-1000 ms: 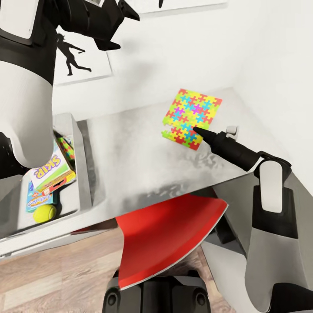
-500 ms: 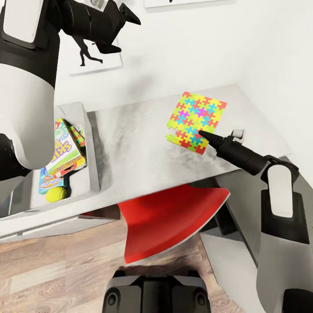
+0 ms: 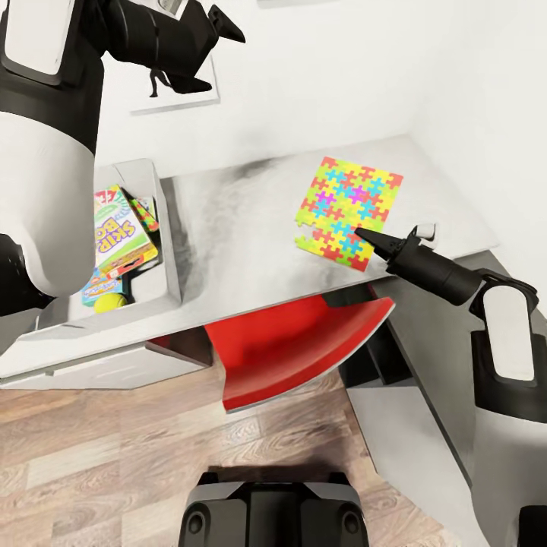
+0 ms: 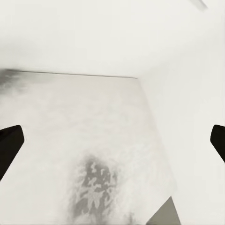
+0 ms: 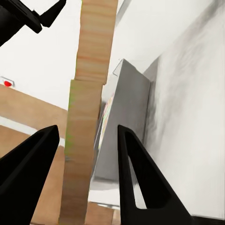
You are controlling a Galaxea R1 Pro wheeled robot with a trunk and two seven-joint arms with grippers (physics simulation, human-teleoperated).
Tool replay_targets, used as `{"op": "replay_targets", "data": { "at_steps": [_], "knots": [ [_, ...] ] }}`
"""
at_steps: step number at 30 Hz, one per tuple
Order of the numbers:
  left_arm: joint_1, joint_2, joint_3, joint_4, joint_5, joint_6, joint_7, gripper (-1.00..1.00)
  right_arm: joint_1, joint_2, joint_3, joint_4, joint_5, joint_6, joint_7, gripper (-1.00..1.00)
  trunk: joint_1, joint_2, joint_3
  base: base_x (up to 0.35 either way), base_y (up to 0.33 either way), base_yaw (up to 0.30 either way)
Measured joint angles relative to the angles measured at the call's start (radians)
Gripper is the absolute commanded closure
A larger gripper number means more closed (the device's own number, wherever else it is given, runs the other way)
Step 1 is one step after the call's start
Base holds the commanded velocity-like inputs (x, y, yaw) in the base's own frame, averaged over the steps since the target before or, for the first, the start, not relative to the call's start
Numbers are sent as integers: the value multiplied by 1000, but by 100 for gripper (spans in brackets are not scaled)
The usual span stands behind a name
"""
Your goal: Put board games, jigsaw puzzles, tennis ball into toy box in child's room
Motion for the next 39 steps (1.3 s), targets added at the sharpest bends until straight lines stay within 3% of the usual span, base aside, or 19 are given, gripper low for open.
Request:
{"op": "replay_targets", "data": {
  "at_steps": [6, 11, 23, 27, 32, 33, 35, 39],
  "knots": [
    [0, 8, -1, -1, 0, 0, -1, -100, -36, 0, 14, 2, -11, 0, -101, 100, 0, 0, 2, -34, 0, 171],
    [1, 19, -25, -1, 1, 0, -1, -100, -105, 0, 81, 10, -22, 0, -181, 100, 0, 0, 2, -10, 0, 252],
    [26, 67, -55, -4, 2, 1, -1, -100, -230, 4, 137, 65, -32, 0, -223, 100, 0, 0, 2, -2, 0, 279],
    [63, 97, -77, -23, 10, 1, -9, -100, -246, 4, 143, 80, -33, 0, -225, 100, 0, 0, 2, 0, 0, 285],
    [108, 153, -96, -75, 70, 1, -25, -100, -254, 4, 149, 88, -33, 0, -226, 100, 0, 0, 2, 0, 0, 286],
    [108, 153, -96, -75, 72, 1, -25, -100, -254, 4, 149, 88, -33, 0, -226, 100, 0, 0, 2, 0, 0, 286],
    [137, 190, -101, -105, 104, 1, -29, -100, -255, -2, 167, 96, -33, 2, -227, 100, 0, 0, 2, 0, 0, 286],
    [164, 218, -104, -125, 123, 1, -31, -100, -256, -7, 187, 121, -35, 2, -227, 100, 0, 0, 2, 0, 0, 286]
  ]
}}
